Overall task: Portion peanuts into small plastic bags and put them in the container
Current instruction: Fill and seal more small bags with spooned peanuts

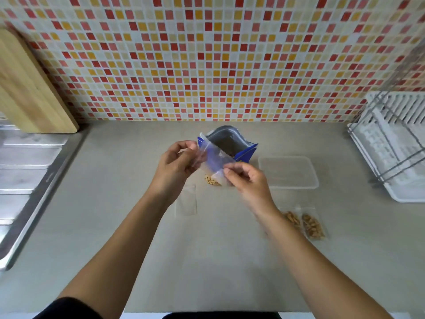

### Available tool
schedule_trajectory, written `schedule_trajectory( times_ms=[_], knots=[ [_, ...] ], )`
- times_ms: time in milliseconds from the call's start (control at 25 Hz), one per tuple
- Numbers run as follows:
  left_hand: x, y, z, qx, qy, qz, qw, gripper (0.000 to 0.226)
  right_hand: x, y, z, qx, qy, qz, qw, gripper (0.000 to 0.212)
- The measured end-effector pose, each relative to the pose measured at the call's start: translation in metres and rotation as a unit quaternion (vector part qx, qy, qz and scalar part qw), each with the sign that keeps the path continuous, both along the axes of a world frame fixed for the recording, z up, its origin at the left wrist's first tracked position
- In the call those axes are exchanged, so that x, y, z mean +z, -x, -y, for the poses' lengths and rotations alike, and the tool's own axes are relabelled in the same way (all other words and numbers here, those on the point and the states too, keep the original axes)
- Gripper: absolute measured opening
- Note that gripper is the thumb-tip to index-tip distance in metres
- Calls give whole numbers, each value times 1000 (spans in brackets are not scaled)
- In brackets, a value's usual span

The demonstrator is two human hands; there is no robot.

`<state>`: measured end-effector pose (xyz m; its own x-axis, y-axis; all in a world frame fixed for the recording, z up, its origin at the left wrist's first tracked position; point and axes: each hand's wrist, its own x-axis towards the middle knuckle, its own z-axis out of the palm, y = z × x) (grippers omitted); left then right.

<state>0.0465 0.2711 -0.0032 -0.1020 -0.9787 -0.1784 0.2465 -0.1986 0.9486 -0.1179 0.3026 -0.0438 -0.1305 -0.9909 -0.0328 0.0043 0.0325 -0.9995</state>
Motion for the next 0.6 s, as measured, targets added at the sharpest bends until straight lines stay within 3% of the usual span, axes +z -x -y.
schedule_trajectory(
  times_ms=[80,160,440,520,600],
  knots=[
    [15,5,6,-42,16,43,998,9,11,15,7,-17,5,-8,1000,4],
    [24,11,9,-63,16,26,998,13,19,27,14,-32,19,-6,999,6],
    [44,44,6,-88,-36,-212,973,22,33,34,30,-31,3,85,996,11],
    [49,46,10,-76,-33,-189,979,23,35,34,32,-33,6,89,995,13],
    [53,39,17,-52,25,-20,998,24,37,41,33,-35,12,67,997,14]
  ],
)
